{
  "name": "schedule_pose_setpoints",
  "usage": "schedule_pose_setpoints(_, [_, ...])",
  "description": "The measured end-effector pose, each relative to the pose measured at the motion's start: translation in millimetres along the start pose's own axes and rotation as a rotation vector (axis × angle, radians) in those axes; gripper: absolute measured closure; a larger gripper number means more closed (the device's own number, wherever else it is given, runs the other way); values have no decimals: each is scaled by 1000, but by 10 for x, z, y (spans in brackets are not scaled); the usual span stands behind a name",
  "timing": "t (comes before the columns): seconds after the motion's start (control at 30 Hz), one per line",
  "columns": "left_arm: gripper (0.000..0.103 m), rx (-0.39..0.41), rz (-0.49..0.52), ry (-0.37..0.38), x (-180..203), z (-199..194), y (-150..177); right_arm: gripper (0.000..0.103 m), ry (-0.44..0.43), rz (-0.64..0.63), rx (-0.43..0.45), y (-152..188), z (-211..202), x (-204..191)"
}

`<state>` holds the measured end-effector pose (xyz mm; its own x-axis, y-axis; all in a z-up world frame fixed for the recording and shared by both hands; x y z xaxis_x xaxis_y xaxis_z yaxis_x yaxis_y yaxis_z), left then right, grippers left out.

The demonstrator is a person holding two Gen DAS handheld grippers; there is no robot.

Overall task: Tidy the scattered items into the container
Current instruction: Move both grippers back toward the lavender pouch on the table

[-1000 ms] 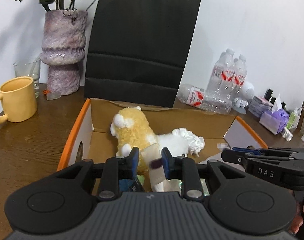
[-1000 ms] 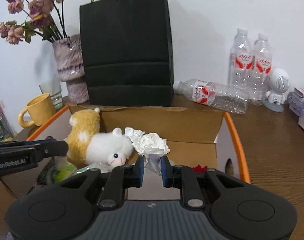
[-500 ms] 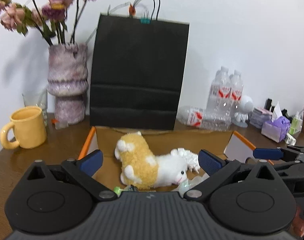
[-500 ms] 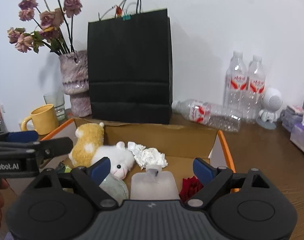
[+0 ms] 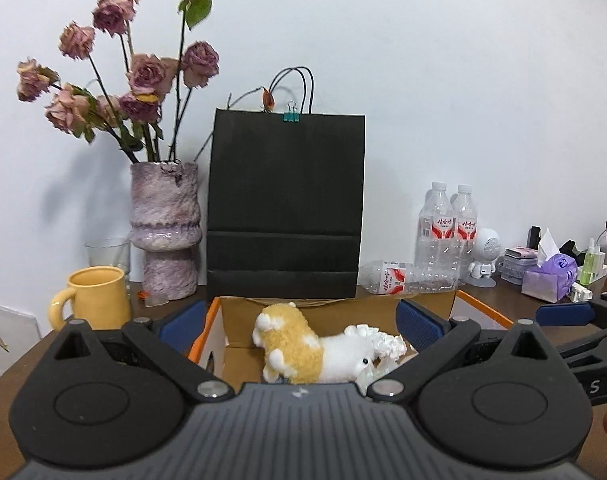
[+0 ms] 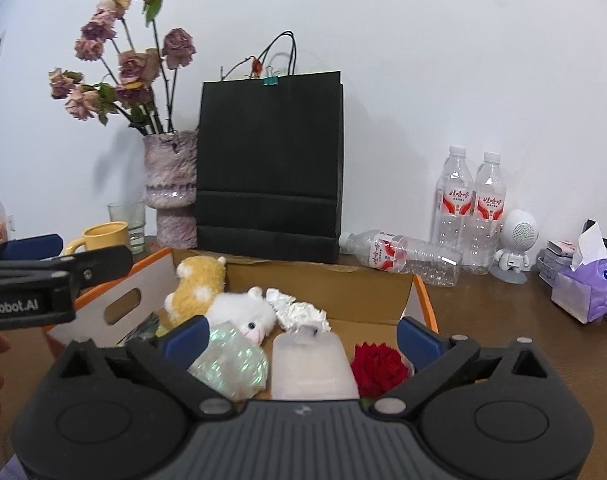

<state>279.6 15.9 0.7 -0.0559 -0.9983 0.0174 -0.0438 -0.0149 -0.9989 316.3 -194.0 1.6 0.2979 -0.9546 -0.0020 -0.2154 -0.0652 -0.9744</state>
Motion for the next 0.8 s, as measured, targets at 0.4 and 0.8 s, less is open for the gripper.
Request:
schedule_pose_setpoints(0.4, [0, -20, -8, -10, 13, -733, -16, 0, -36, 12, -45, 132, -670, -155])
schedule_pose_setpoints(0.8, [0, -279, 2, 81, -10, -1186, 313, 0, -22, 17, -182, 505, -1165, -66])
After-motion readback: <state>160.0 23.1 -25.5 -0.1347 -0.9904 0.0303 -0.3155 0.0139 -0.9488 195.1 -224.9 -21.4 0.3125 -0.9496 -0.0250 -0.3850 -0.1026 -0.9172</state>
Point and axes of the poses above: each gripper's, at about its wrist camera, not at the fingertips, and z roughly the way its jaws point, x to its right, y to its underside, the point moved 3 cm from there along z, roughly the way its jaws point, and after that the axes turned 9 degrees about x, right-handed, at the moved point
